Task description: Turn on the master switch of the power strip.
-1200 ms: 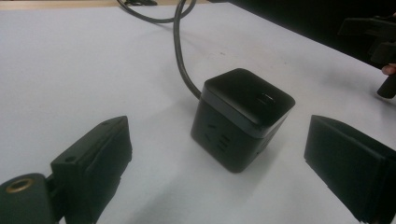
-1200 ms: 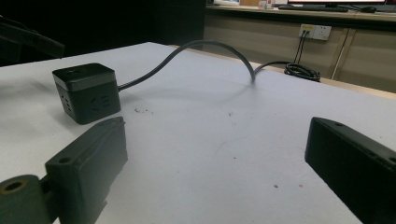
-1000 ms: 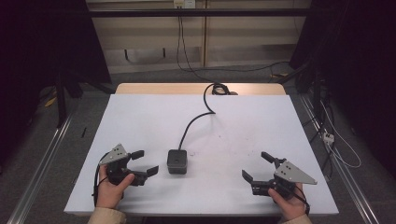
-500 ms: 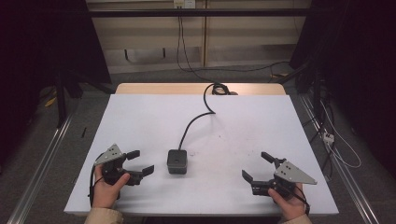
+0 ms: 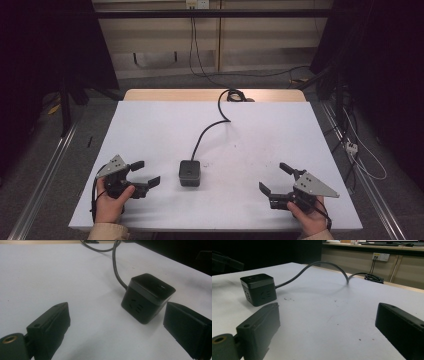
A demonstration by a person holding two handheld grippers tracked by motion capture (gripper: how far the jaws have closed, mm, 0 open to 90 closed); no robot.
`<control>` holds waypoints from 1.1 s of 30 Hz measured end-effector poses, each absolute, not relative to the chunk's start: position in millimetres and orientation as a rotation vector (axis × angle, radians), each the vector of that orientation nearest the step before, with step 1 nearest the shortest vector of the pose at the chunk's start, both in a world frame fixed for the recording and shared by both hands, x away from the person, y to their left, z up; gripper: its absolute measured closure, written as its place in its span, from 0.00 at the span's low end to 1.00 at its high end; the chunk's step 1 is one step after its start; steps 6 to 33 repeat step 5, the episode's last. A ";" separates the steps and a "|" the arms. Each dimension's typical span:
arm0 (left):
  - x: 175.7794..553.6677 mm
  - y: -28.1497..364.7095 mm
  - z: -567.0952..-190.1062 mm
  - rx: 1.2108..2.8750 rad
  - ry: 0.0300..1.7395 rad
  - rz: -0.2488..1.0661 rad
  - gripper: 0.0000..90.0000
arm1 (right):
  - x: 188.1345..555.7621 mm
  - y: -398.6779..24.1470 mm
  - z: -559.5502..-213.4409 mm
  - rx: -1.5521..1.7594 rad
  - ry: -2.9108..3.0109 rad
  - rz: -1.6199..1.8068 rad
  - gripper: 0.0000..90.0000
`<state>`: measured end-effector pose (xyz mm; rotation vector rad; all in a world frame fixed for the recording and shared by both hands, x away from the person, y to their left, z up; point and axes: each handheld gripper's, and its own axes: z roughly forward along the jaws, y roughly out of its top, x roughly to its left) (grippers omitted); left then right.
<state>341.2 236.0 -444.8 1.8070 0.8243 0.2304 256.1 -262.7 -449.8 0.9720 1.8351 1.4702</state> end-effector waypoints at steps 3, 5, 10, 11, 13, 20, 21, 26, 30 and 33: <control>341.7 236.6 -445.0 1.808 0.827 0.238 0.07 | 256.2 -262.6 -450.0 0.973 1.836 1.470 0.06; 341.8 236.8 -444.8 1.807 0.827 0.244 0.07 | 256.3 -262.6 -450.0 0.972 1.836 1.470 0.06; 341.8 236.8 -444.8 1.807 0.827 0.244 0.07 | 256.3 -262.6 -450.0 0.972 1.836 1.470 0.06; 341.8 236.8 -444.8 1.807 0.827 0.244 0.07 | 256.3 -262.6 -450.0 0.972 1.836 1.470 0.06; 341.8 236.8 -444.8 1.807 0.827 0.244 0.07 | 256.3 -262.6 -450.0 0.972 1.836 1.470 0.06; 341.8 236.8 -444.8 1.807 0.827 0.244 0.07 | 256.3 -262.6 -450.0 0.972 1.836 1.470 0.06; 341.8 236.8 -444.8 1.807 0.827 0.244 0.07 | 256.3 -262.6 -450.0 0.972 1.836 1.470 0.06; 341.8 236.8 -444.8 1.807 0.827 0.244 0.07 | 256.3 -262.6 -450.0 0.972 1.836 1.470 0.06; 341.8 236.8 -444.8 1.807 0.827 0.244 0.07 | 256.3 -262.6 -450.0 0.972 1.836 1.470 0.06; 341.8 236.8 -444.8 1.807 0.827 0.244 0.07 | 256.3 -262.6 -450.0 0.972 1.836 1.470 0.06</control>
